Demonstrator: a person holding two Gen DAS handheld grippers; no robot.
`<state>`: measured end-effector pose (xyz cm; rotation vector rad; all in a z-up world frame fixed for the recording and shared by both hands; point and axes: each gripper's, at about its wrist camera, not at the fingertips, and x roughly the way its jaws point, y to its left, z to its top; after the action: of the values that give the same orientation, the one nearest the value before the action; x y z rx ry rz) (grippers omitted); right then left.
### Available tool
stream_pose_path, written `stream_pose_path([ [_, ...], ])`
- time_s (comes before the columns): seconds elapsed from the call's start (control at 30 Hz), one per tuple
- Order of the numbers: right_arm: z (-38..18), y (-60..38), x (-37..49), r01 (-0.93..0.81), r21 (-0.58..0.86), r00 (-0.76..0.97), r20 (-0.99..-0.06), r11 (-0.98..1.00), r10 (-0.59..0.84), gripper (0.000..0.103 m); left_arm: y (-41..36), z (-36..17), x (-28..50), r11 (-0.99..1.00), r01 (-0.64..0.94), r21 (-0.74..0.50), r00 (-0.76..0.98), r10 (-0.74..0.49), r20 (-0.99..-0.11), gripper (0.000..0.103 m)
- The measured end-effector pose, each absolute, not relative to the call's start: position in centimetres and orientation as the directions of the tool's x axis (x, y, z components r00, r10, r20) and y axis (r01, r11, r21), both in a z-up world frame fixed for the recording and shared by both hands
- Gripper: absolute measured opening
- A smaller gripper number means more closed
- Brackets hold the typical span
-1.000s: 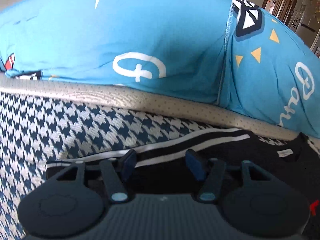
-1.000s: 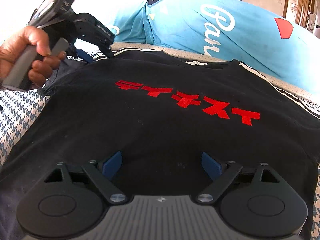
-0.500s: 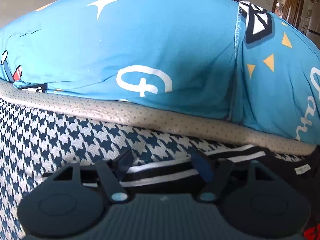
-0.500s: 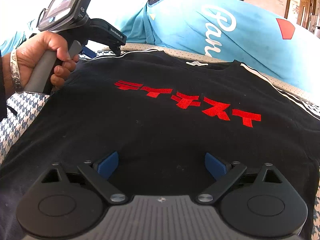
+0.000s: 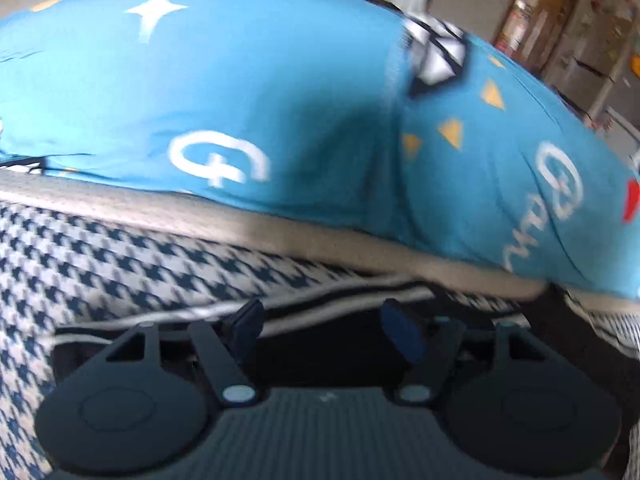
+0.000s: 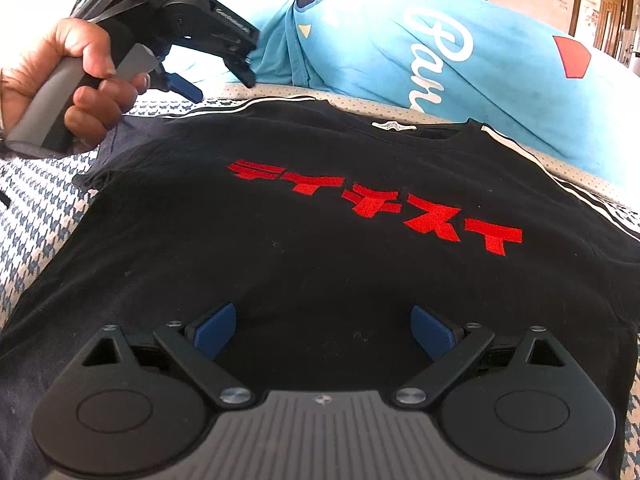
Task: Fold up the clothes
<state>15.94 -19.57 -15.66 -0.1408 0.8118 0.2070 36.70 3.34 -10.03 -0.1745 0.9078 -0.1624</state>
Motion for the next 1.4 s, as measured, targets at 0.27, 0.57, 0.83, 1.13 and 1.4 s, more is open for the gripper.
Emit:
stream_pose_path([
  [0.27, -15.7, -19.7, 15.8, -0.238, -0.043, 0.668, -0.733, 0.97, 0.131, 0.095, -0.3, -12.6, 36.0, 0.99, 0.134, -0.039, 0.623, -0.115, -0.773, 0.068],
  [0.57, -15.6, -19.8, 15.9, -0.241, -0.039, 0.666, -0.734, 0.97, 0.136, 0.096, -0.3, -13.3, 36.4, 0.994, 0.104, -0.022, 0.663, -0.086, -0.744, 0.073],
  [0.83, -15.6, -19.9, 15.8, -0.243, -0.04, 0.666, -0.734, 0.969, 0.136, 0.096, -0.1, -14.3, 37.5, 0.998, 0.063, 0.002, 0.701, -0.043, -0.712, 0.08],
  [1.13, -15.4, -19.9, 16.0, -0.246, -0.036, 0.652, -0.746, 0.968, 0.138, 0.096, 0.9, -13.0, 37.6, 0.995, 0.053, -0.088, 0.698, -0.1, -0.709, 0.079],
  [1.4, -14.5, -20.9, 16.5, -0.215, 0.0, 0.654, -0.743, 0.977, 0.144, 0.091, -0.7, -11.5, 34.9, 0.991, 0.112, -0.08, 0.682, -0.135, -0.718, 0.081],
])
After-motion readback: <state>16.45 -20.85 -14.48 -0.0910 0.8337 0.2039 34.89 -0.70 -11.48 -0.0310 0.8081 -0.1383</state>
